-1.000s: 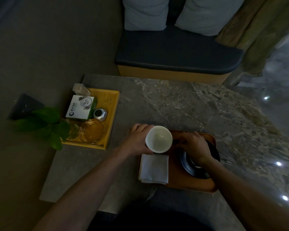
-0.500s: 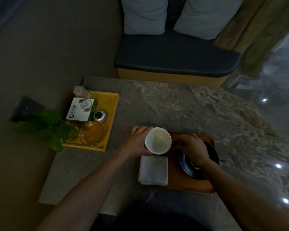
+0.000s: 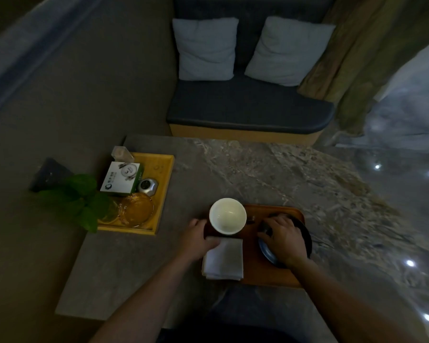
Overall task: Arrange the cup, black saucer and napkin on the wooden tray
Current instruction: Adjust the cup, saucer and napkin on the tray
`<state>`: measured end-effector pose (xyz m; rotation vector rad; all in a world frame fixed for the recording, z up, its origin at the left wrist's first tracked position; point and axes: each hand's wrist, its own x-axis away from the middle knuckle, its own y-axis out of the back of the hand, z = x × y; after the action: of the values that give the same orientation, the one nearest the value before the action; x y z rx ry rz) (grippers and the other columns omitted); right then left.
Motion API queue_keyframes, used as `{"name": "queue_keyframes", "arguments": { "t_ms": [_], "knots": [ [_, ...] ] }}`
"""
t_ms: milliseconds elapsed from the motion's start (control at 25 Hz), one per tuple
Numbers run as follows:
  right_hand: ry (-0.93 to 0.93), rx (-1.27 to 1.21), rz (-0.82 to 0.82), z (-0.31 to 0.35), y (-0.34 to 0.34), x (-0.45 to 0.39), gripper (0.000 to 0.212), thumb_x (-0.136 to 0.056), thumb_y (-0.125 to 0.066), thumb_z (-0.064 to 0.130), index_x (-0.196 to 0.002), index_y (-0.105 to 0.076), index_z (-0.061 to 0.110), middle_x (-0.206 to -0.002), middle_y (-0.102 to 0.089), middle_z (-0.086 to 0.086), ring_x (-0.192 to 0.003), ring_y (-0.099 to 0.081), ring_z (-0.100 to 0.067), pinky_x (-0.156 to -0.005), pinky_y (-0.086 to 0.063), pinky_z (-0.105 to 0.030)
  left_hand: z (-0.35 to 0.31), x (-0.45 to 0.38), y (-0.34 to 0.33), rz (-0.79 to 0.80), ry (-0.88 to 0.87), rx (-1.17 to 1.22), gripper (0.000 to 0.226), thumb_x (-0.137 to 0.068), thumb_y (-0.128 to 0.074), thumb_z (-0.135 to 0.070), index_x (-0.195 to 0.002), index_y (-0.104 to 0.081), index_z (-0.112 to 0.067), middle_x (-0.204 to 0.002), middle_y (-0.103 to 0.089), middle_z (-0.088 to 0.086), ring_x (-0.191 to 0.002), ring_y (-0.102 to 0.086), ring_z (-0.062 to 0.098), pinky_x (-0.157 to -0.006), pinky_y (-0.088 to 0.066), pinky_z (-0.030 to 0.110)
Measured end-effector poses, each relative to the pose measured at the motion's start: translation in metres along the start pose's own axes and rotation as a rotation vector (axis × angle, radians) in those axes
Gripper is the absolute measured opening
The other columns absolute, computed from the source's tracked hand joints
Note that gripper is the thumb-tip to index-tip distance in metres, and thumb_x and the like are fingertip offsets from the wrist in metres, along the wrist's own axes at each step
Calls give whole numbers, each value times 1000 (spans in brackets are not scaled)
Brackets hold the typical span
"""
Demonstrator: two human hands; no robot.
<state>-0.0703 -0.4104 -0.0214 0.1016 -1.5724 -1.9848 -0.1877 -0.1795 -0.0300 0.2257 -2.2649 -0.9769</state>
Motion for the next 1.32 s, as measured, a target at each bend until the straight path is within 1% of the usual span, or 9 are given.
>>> {"name": "queue_keyframes", "arguments": {
  "t_ms": [120, 280, 480, 600, 760, 880, 1040, 1200, 1320],
  "knots": [
    [-1, 54, 10, -11, 0, 22, 44, -92, -49, 53, -130, -56, 30, -138, -55, 4, -130, -44, -22, -99, -41, -41, 3, 18, -10, 9, -16, -4, 48, -86, -67, -43, -128, -55, -24, -131, -52, 1, -109, -56, 14, -89, -52, 34],
    [18, 112, 27, -28, 2, 52, 40, -92, -43, 57, -121, -60, 35, -129, -59, 7, -122, -49, -17, -95, -38, -37, -2, 38, -22, 65, -123, -54, 44, -89, -64, -43, -129, -55, -27, -128, -56, -4, -105, -55, 7, -83, -46, 24],
    [3, 114, 80, -53, 7, 77, 34, -91, -44, 56, -118, -58, 40, -121, -61, 8, -119, -50, -17, -93, -38, -37, -22, 44, -21, 227, -283, -195, 45, -86, -66, -43, -128, -56, -30, -123, -62, -5, -103, -59, 7, -87, -53, 29],
    [-2, 116, 94, -71, 13, 84, 37, -91, -40, 59, -119, -57, 42, -129, -58, 8, -123, -48, -18, -93, -38, -37, -40, 40, -23, 316, -339, -339, 52, -83, -68, -44, -131, -54, -31, -127, -61, -5, -108, -59, 10, -87, -52, 30],
    [15, 148, 116, -97, 21, 86, 39, -91, -41, 59, -121, -56, 39, -131, -57, 7, -127, -45, -19, -97, -38, -39, -68, 34, -37, 335, -403, -515, 64, -77, -74, -43, -134, -51, -27, -132, -57, -3, -120, -54, 18, -93, -47, 33],
    [33, 179, 155, -113, 25, 82, 45, -88, -50, 57, -128, -53, 35, -137, -54, 4, -130, -43, -21, -100, -39, -40, -86, 31, -49, 312, -386, -617, 59, -77, -74, -42, -130, -53, -24, -128, -55, 4, -118, -53, 25, -91, -48, 38],
    [61, 188, 149, -130, 28, 71, 64, -86, -54, 59, -142, -38, 33, -146, -45, 3, -133, -39, -23, -103, -36, -41, -104, 29, -67, 202, -282, -634, 57, -81, -70, -41, -130, -49, -20, -131, -50, 7, -120, -50, 28, -92, -47, 41],
    [71, 142, 176, -135, 22, 54, 94, -79, -56, 68, -153, -11, 31, -158, -25, 0, -145, -19, -28, -114, -26, -51, -105, 31, -88, 101, -188, -487, 90, -82, -68, -51, -151, -19, -21, -150, -35, 7, -136, -38, 28, -104, -41, 43],
    [49, 101, 228, -137, 15, 41, 107, -76, -57, 73, -153, 5, 32, -163, -5, 0, -149, 1, -32, -117, -13, -58, -102, 31, -100, 84, -145, -449, 104, -79, -66, -60, -154, -4, -23, -158, -24, 6, -143, -27, 27, -110, -33, 46]
  ]
}}
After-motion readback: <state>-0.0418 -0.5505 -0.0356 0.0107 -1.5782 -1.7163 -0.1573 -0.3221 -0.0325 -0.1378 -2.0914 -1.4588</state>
